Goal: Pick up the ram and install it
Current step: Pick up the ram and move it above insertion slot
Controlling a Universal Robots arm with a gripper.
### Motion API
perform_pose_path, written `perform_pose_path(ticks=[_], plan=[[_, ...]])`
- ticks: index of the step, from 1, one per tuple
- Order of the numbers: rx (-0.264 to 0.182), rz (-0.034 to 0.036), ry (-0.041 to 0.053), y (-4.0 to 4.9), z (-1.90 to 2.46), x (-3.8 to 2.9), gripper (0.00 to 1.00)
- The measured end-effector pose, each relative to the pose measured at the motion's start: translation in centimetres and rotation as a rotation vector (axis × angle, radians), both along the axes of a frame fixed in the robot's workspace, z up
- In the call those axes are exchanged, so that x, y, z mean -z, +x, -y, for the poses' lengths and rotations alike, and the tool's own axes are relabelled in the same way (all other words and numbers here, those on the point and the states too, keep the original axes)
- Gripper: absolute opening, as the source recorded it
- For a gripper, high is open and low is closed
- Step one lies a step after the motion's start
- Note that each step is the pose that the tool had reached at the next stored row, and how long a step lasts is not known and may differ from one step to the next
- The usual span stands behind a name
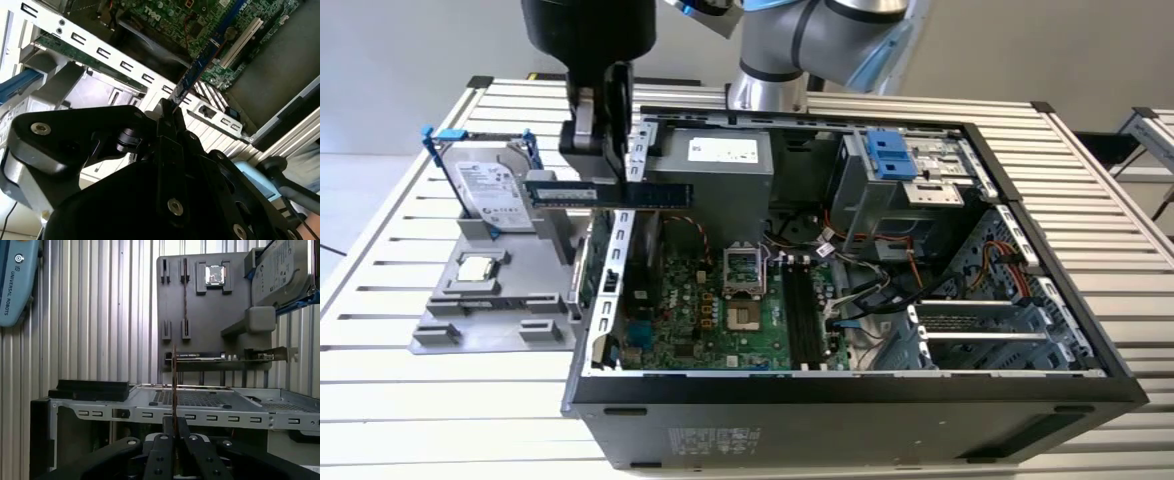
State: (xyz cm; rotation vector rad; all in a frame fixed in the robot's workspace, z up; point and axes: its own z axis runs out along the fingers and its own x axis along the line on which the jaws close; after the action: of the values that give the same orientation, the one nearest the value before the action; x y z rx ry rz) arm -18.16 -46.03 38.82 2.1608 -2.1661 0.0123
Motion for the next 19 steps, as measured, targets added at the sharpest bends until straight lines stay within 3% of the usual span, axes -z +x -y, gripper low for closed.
perform_pose_path(ticks=[19], plan=[[0.013,0.0,-0.0004,4.03,-0.04,0.38,0.0]])
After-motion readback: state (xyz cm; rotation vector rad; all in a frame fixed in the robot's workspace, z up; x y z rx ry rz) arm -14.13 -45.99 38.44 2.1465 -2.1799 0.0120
